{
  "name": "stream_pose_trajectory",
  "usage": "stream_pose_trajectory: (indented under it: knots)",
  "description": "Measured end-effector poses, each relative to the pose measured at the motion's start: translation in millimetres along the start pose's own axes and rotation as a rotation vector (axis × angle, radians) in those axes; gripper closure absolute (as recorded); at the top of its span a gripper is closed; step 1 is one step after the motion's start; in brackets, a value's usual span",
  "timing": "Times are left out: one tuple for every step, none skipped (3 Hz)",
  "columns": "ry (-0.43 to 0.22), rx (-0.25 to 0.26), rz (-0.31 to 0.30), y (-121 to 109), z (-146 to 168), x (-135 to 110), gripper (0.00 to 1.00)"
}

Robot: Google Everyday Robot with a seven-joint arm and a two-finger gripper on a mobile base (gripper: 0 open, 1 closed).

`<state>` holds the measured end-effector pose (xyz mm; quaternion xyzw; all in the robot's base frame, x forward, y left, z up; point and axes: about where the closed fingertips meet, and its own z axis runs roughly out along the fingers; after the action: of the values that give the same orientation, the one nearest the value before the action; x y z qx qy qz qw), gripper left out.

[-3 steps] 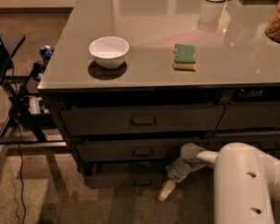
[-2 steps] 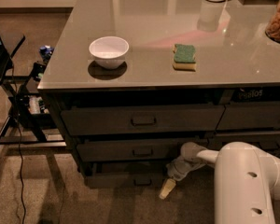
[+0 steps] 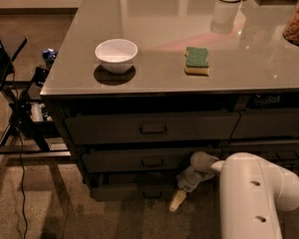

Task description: Open bottom drawer

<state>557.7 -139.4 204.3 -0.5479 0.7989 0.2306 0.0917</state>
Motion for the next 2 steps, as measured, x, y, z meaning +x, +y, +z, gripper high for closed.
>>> stream_pose_trajectory:
  knots:
    - [0.015,-0.002,-0.016,-6.6,6.7,-1.6,0.0]
    - [0.046,-0.006,0.001,3.2,1.9,1.4,0.0]
